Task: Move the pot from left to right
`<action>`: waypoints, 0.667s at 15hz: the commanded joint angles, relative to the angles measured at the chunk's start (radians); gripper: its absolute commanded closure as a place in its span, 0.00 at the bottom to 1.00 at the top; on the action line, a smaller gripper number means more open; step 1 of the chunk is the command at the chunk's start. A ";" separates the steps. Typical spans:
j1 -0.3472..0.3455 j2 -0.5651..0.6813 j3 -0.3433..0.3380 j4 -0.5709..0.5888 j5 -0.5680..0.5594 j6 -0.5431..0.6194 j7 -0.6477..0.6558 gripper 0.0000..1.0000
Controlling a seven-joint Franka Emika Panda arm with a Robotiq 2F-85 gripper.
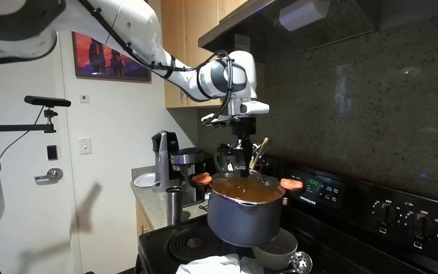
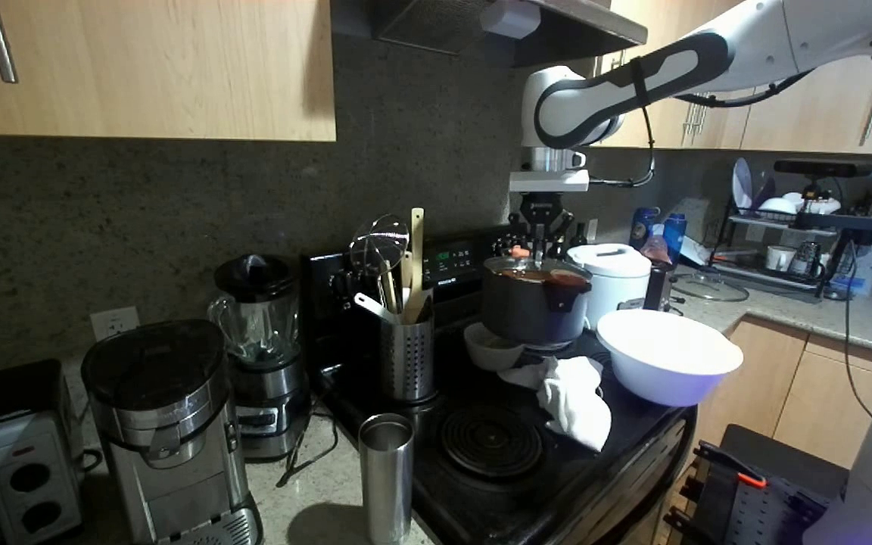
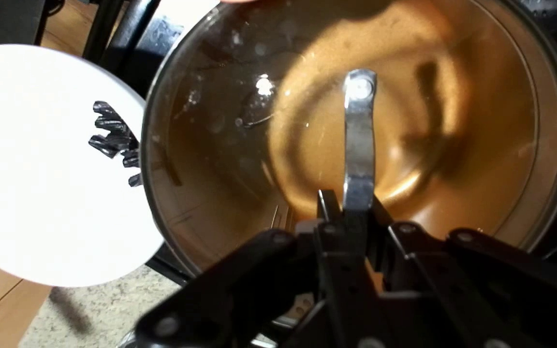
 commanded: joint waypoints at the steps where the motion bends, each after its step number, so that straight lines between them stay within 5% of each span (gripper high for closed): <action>1: -0.028 0.066 -0.026 0.161 -0.015 -0.065 -0.046 0.92; 10: -0.094 0.300 -0.110 0.424 0.003 -0.056 -0.237 0.92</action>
